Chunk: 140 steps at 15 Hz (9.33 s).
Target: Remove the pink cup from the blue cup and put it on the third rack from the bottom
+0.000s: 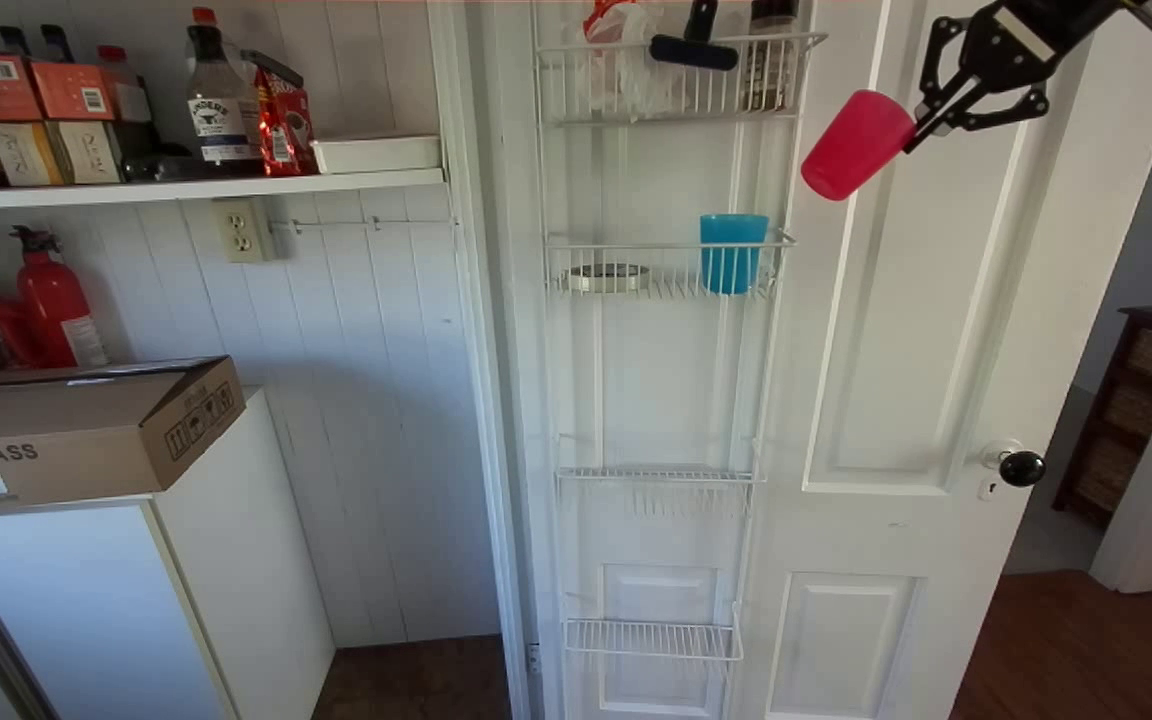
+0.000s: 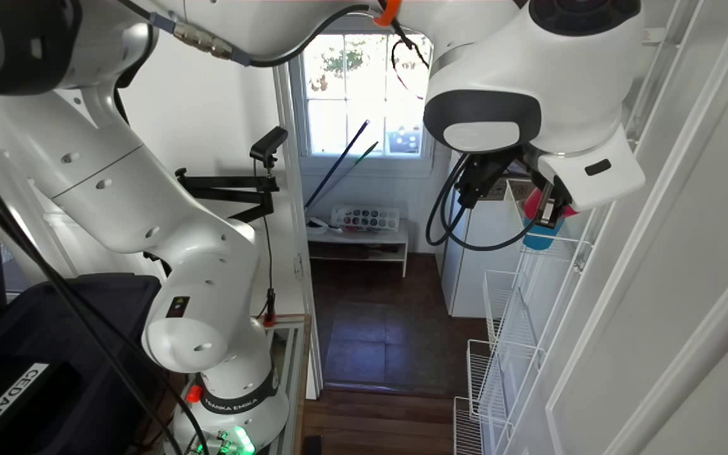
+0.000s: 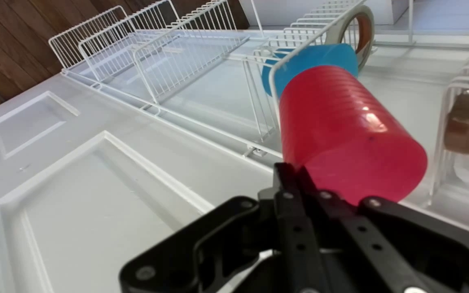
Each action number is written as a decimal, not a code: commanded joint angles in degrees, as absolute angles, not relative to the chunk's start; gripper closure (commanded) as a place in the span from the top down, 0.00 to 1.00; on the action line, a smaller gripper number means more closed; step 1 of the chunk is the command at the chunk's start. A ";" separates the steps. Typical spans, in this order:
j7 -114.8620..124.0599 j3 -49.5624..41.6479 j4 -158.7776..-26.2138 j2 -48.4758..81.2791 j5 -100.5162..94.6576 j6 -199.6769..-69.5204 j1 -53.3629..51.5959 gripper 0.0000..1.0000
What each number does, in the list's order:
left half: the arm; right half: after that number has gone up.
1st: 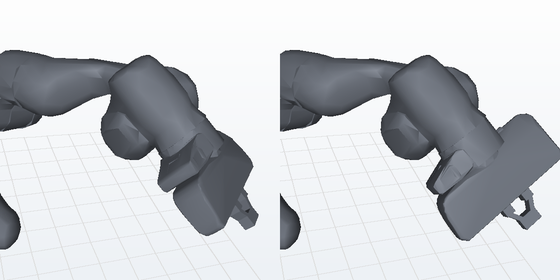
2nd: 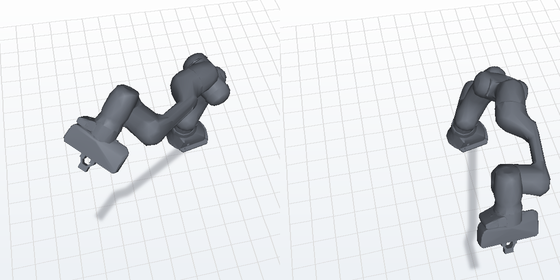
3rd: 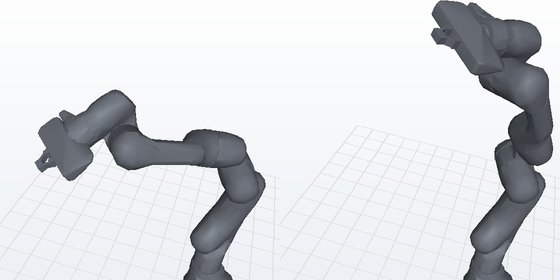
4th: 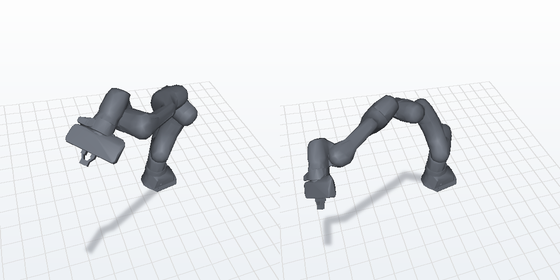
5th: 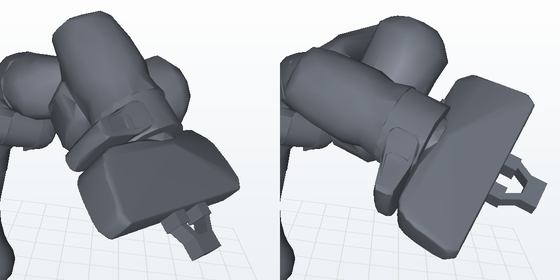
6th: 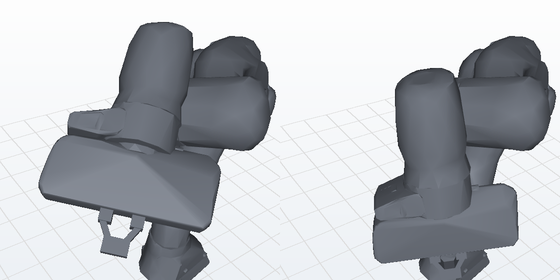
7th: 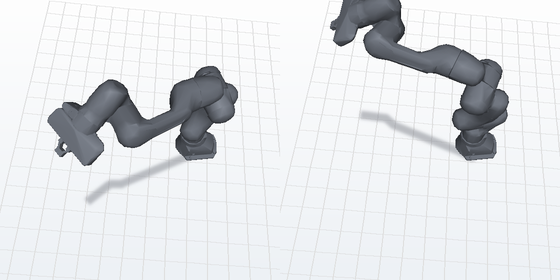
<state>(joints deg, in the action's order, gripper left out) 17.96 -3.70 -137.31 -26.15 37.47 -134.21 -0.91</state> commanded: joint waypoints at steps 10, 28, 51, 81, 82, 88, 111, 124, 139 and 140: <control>7.85 -3.17 -153.31 -27.45 29.10 -140.86 1.53 0.01; 7.06 -2.86 -157.24 -16.67 37.57 -156.12 -7.66 0.01; -37.95 -4.24 -134.52 13.18 93.87 -164.96 -17.56 0.01; -48.53 -4.84 -123.66 25.72 89.95 -162.37 -18.10 0.01; -48.32 -4.82 -123.66 25.79 89.23 -162.33 -18.19 0.01; -47.37 -5.18 -124.19 25.91 84.72 -162.82 -18.71 0.01; -2.46 -0.70 -130.09 20.74 51.26 -155.11 -9.65 0.01; -4.04 3.88 -130.53 21.25 55.30 -164.79 -10.55 0.01; -4.65 4.77 -132.94 21.07 55.18 -172.80 -12.39 0.60; -5.24 4.94 -132.93 20.64 55.58 -172.29 -11.67 0.66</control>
<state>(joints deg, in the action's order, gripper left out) -4.57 4.76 -131.87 22.33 54.50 -172.27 -12.67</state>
